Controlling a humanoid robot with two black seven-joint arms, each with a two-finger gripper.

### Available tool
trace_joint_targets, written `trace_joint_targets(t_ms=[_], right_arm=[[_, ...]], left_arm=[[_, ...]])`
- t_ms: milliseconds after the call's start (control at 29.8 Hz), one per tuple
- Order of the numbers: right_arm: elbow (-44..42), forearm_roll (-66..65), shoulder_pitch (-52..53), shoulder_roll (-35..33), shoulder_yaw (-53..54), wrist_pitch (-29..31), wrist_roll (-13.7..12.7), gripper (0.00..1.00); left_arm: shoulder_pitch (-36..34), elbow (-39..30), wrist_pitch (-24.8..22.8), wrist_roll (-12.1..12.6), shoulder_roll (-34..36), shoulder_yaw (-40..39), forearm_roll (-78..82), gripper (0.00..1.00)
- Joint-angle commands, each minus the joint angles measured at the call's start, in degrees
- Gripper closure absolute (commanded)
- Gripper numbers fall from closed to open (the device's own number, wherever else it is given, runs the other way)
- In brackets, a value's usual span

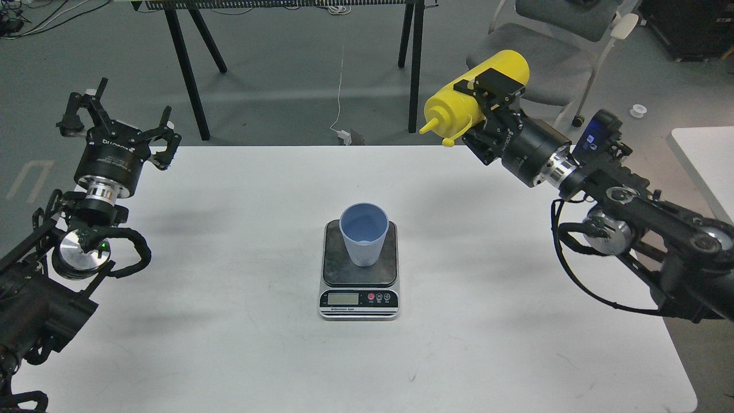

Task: Pour seasoning into cup on scale with both arms
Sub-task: 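Turn the bottle upright and lower it back onto the table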

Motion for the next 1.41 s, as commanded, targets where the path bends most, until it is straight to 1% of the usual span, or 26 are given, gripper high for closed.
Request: trace_joint_targets(t_ms=[0,101,235,302,469,536,603,737,838,972,1173,1273,1374], right_arm=[[0.3,7.2,-8.5,1.3,7.6,6.5,-0.3,0.63],[-0.2,17.0,-12.8,3.9,9.7,11.1,-0.5,0.63],[-0.7,27.9,-16.5,4.4,9.9,18.4,-0.5,0.62],[0.0,31.7,-17.9,4.8,9.6,18.4,-0.5,0.62],[0.3,38.9,-20.8,10.1,11.2,18.4,-0.4,0.61],[0.1,40.8,-22.9,10.3,12.9,18.4,-0.3,0.6],[0.0,41.3,-25.0,11.1,14.0,18.4,-0.1,0.6],[-1.3,41.3,-28.1,14.9,15.1,18.4,-0.2,0.6],[-4.0,42.3,-29.9,15.6,15.1,18.4,-0.3,0.6],[-10.0,43.7,-30.5,17.5,14.6,18.4,-0.4,0.6],[-10.3,43.8,-32.2,17.6,14.6,18.4,-0.4,0.6],[-10.3,43.8,-33.1,17.3,15.1,18.4,-0.5,0.57],[-10.3,43.8,-33.4,17.2,15.1,18.4,-0.5,0.47]], left_arm=[[0.1,-0.1,0.0,0.0,-0.1,0.0,0.0,0.01],[0.4,-0.1,0.0,0.0,-0.1,0.1,0.1,0.01],[0.3,-0.1,0.0,0.1,0.0,0.1,0.6,0.01],[0.3,-0.1,0.0,0.0,0.0,0.1,1.6,0.01],[0.3,-0.8,0.0,-0.1,-0.3,0.0,4.0,0.01],[0.4,-1.4,0.0,-0.1,-0.3,0.1,4.1,0.01],[0.5,-1.5,0.0,0.0,-0.3,0.2,4.7,0.01],[0.4,-1.5,0.0,-0.1,-0.9,0.1,7.2,0.01],[0.4,-1.5,0.0,0.0,-2.4,0.2,8.5,0.01],[1.1,-1.5,0.0,-0.1,-2.6,0.1,9.2,0.01],[1.7,-1.5,0.0,-0.1,-2.4,0.1,9.3,0.01],[1.7,-1.5,0.0,-0.1,-1.9,0.2,9.3,0.01],[1.6,-1.5,0.0,-0.1,-1.9,0.1,9.3,0.01]])
